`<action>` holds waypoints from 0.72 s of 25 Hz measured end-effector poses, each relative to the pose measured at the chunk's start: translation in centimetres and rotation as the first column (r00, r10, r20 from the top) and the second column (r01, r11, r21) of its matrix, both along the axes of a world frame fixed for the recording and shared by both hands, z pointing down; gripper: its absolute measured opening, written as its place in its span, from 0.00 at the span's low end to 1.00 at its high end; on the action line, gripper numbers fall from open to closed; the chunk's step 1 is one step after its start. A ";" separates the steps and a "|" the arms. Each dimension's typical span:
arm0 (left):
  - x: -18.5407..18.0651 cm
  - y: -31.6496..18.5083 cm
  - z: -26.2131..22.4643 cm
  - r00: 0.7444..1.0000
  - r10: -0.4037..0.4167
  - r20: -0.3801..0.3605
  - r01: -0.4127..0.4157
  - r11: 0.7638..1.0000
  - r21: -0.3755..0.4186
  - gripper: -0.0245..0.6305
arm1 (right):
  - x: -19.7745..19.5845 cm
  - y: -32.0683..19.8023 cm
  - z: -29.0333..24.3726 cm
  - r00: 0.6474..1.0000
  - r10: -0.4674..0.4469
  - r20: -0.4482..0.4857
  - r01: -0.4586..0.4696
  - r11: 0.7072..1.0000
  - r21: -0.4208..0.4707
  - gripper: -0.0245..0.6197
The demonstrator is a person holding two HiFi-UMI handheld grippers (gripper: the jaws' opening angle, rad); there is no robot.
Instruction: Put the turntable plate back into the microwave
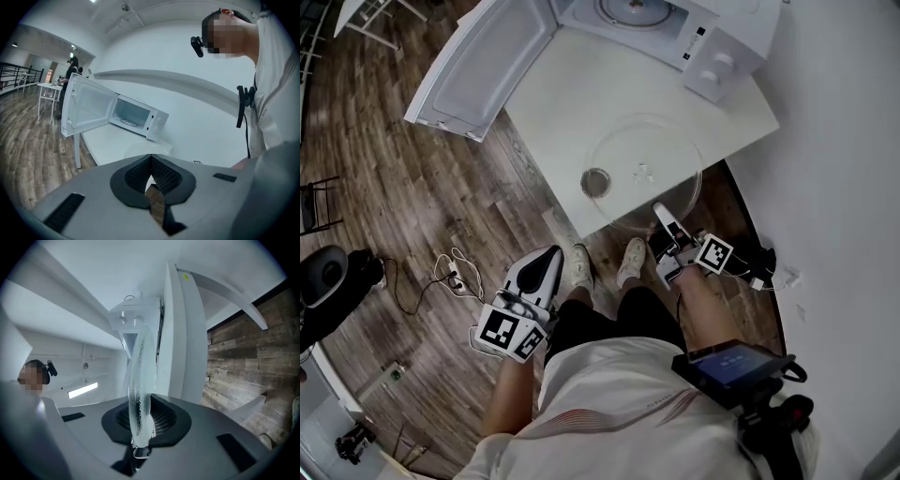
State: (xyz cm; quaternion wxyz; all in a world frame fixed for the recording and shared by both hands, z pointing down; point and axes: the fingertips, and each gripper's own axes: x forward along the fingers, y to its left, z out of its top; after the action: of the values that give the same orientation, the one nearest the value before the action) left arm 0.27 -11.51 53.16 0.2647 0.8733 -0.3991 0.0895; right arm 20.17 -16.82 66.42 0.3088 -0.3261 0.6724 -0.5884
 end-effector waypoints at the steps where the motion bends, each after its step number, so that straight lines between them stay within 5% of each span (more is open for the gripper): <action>1: -0.2 -0.1 -0.2 1.000 -0.001 -0.002 0.001 1.000 0.004 0.05 | -0.2 0.0 -0.5 1.000 -0.003 -0.008 0.004 1.000 0.007 0.08; 18: -7.1 -2.8 -8.3 0.991 0.096 -0.094 -0.073 0.971 0.227 0.05 | -7.5 -1.3 -13.9 0.993 0.122 -0.005 -0.121 0.987 0.110 0.08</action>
State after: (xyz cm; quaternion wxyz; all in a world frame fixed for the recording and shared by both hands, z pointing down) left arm -6.85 -14.30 44.90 0.1812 0.9172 -0.3547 0.0094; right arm 12.71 -18.07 52.50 0.3577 -0.3524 0.6844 -0.5287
